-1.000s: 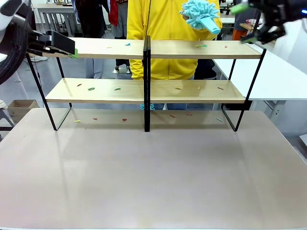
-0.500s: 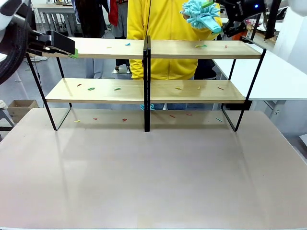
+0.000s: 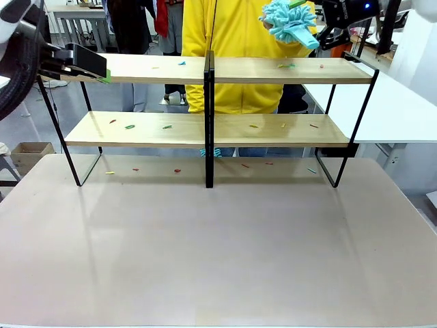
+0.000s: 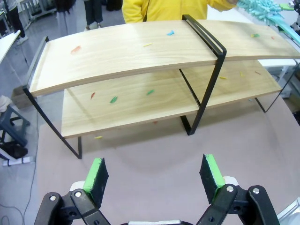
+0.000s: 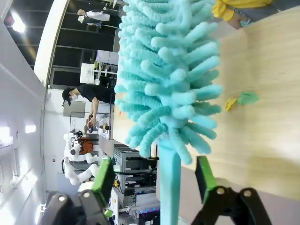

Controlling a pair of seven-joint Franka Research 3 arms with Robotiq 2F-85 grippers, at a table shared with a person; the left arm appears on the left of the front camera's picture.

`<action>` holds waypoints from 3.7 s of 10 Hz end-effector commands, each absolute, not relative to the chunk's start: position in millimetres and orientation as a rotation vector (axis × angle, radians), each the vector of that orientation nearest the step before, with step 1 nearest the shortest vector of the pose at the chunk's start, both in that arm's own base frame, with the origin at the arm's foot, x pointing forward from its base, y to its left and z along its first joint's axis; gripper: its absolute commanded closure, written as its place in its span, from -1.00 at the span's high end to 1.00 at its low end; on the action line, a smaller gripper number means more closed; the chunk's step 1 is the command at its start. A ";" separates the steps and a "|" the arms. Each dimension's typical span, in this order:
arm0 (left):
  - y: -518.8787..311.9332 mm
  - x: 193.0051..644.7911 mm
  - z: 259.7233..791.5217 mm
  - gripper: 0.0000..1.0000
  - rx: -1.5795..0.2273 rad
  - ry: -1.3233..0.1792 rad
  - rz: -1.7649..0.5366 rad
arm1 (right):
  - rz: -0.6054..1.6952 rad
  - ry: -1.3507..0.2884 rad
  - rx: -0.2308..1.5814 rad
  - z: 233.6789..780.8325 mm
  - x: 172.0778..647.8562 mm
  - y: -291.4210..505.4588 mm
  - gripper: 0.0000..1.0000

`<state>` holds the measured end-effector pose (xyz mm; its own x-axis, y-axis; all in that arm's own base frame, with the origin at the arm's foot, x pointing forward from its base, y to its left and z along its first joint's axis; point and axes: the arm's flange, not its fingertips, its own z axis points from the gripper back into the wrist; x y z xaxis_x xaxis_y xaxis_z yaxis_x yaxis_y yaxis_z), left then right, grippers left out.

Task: Clean the shelves.
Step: Pick up the Duster when the human hands it over, then clean a randomly selected level of the Shelf with the Duster.

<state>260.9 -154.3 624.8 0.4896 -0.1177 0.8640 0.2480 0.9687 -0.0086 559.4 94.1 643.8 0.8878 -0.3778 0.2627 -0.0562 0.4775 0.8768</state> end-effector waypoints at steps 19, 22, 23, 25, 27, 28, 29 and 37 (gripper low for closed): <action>-153.5 260.3 625.5 1.00 -0.133 -1.039 -0.218 | 0.097 -0.273 1.086 707.0 375.6 -18.6 -1.00; -153.5 260.3 625.5 1.00 -0.133 -1.039 -0.218 | 0.130 -0.323 1.136 690.8 253.8 -128.6 -1.00; -153.5 260.3 625.5 1.00 -0.133 -1.039 -0.218 | 0.135 -0.386 1.210 683.8 223.9 -165.1 -1.00; -153.5 260.3 625.5 1.00 -0.133 -1.039 -0.218 | 0.013 -0.538 1.228 666.2 170.5 -217.1 -1.00; -153.5 260.3 625.5 1.00 -0.133 -1.039 -0.218 | -0.050 -0.615 1.229 646.8 158.1 -234.3 -1.00; -153.5 260.3 625.5 1.00 -0.133 -1.039 -0.218 | -0.007 -0.534 1.236 665.8 149.2 -232.1 -1.00; -153.5 260.3 625.5 1.00 -0.133 -1.039 -0.218 | -0.007 -0.534 1.236 665.8 149.2 -232.1 -1.00; -153.5 260.3 625.5 1.00 -0.133 -1.039 -0.218 | -0.007 -0.534 1.236 665.8 149.2 -232.1 -1.00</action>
<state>260.5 -154.7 625.1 0.4889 -0.1186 0.8642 0.2494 0.9684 -0.0082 149.9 -231.2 661.4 0.8851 -0.2911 0.3632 -0.2527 0.3546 0.9002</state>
